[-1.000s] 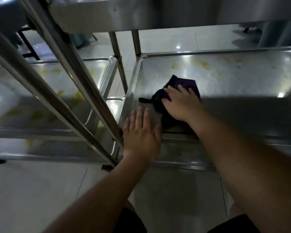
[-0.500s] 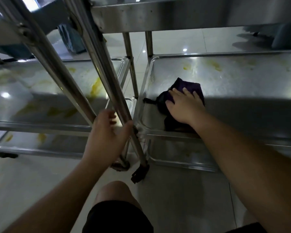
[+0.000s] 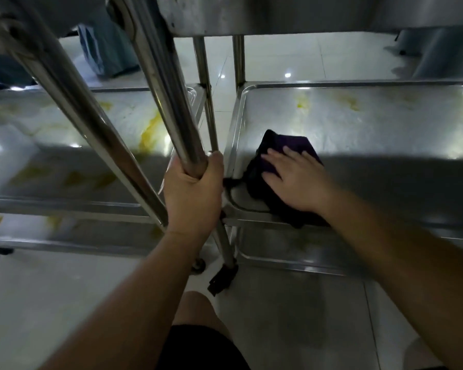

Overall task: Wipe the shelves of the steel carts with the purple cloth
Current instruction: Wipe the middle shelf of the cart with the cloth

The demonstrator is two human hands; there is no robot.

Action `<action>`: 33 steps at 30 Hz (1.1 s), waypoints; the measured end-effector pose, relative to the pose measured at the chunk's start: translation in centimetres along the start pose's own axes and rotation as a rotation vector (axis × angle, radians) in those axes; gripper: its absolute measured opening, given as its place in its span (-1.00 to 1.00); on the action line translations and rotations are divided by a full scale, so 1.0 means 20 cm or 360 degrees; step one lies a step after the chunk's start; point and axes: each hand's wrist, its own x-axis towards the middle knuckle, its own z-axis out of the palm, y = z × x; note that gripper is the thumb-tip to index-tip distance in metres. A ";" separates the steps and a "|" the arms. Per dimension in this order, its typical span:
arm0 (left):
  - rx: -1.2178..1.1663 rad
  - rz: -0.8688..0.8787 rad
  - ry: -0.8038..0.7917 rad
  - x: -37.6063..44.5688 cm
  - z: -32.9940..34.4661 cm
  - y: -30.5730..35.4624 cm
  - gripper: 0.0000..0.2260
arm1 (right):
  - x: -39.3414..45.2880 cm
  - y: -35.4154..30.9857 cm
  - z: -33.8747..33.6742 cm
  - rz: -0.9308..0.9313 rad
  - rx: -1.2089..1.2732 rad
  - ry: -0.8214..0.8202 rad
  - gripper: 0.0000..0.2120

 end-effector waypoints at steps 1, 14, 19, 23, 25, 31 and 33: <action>-0.0014 0.0024 0.0005 0.00 0.00 0.00 -0.59 | 0.12 -0.02 0.00 0.0082 0.0012 0.0017 -0.36; -0.0005 0.0105 0.0001 0.00 0.01 -0.01 -0.71 | 0.17 -0.42 0.07 -0.0375 0.0159 -0.0127 -0.44; 0.0033 0.0000 0.0037 -0.01 0.01 0.02 -0.67 | -0.13 -0.32 0.11 -0.0383 0.0190 -0.0069 -0.46; 0.0106 -0.0031 0.0090 -0.03 0.01 0.06 -0.56 | -0.30 -0.24 0.11 -0.0366 -0.0020 0.0082 -0.35; 0.0107 -0.0040 0.0095 -0.04 0.01 0.08 -0.56 | -0.37 -0.20 0.10 -0.0381 -0.0083 0.0151 -0.30; 0.0161 -0.0043 0.0126 -0.06 0.02 0.13 -0.62 | -0.48 -0.09 0.11 -0.0466 -0.0198 0.0433 -0.46; 0.0159 -0.0062 0.0134 -0.06 0.02 0.13 -0.67 | -0.51 -0.04 0.12 -0.0495 -0.0214 0.0540 -0.50</action>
